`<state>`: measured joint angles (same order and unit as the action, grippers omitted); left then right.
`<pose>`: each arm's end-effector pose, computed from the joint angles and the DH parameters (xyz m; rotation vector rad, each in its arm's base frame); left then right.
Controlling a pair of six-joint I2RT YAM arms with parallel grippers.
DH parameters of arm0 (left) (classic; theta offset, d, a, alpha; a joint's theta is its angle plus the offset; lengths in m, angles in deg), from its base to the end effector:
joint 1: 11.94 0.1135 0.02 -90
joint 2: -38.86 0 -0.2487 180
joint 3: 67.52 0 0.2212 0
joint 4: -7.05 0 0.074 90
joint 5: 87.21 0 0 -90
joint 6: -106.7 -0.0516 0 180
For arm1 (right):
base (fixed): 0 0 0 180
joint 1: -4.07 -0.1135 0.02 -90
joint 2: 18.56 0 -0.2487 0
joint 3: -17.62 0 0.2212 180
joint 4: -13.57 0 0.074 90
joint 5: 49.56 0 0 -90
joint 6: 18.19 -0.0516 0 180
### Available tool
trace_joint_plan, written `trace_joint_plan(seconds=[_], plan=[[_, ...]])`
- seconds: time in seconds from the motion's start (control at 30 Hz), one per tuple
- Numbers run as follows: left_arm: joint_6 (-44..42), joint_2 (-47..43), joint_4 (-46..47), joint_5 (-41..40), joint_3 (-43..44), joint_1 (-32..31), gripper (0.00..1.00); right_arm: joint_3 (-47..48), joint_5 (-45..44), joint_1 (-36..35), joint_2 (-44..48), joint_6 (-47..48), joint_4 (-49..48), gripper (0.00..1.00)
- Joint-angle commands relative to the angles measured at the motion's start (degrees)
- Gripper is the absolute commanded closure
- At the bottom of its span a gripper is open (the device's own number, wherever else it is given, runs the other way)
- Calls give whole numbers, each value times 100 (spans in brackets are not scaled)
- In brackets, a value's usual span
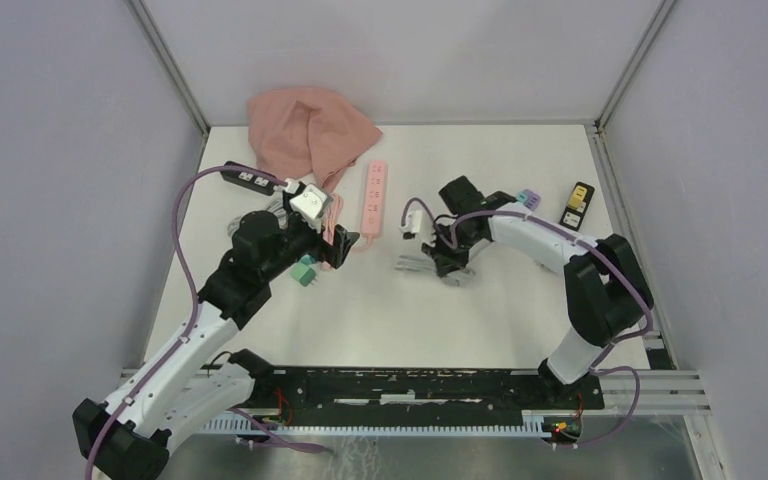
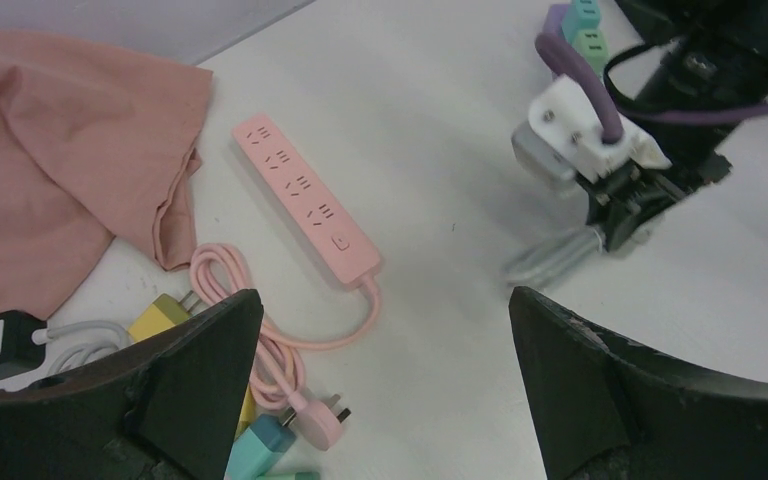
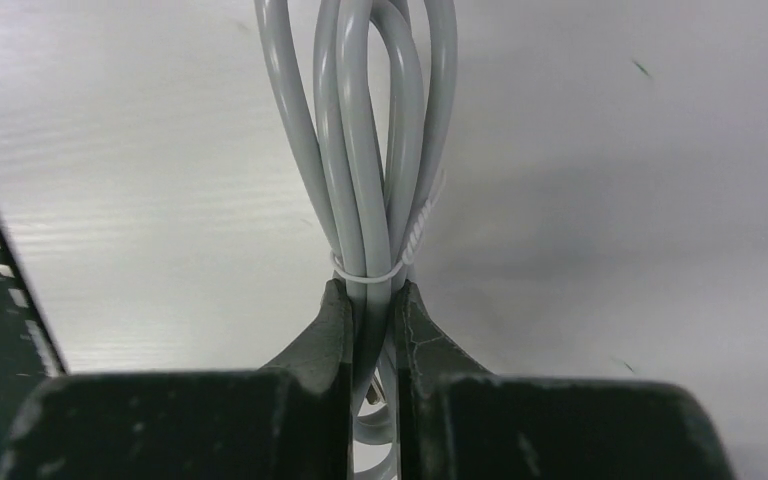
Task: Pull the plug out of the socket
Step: Move the socket to the center of the board.
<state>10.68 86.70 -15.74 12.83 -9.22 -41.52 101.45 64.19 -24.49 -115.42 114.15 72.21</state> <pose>0.1630 -0.1029 0.3114 0.6717 1.6755 -0.4508 0.2565 0.1633 0.1955 -1.6596 2.1712 0.5173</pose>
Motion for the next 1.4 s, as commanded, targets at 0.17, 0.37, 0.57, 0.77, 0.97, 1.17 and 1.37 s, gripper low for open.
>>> trace_joint_plan(seconds=[0.17,0.37,0.57,0.77,0.97,1.17,1.37], plan=[[-298,-468,498,-622,-222,44,0,137,1295,-1588,-133,-2558,-1123,80],[-288,-564,601,-505,-323,58,0,618,2157,-1688,-130,-2038,-391,34],[-221,-405,718,344,-334,75,1,1400,2866,-1145,98,510,2268,27],[899,191,1865,1437,-586,75,3,1386,3568,255,527,1406,3034,22],[2789,1360,3422,2008,-806,63,4,559,3777,1217,1427,730,1926,19],[3382,2676,3810,981,-386,-929,11,412,4312,2238,1535,31,1459,19],[2708,3930,3555,-2020,244,-2595,6,-63,4379,3096,1820,-1621,-63,19]])
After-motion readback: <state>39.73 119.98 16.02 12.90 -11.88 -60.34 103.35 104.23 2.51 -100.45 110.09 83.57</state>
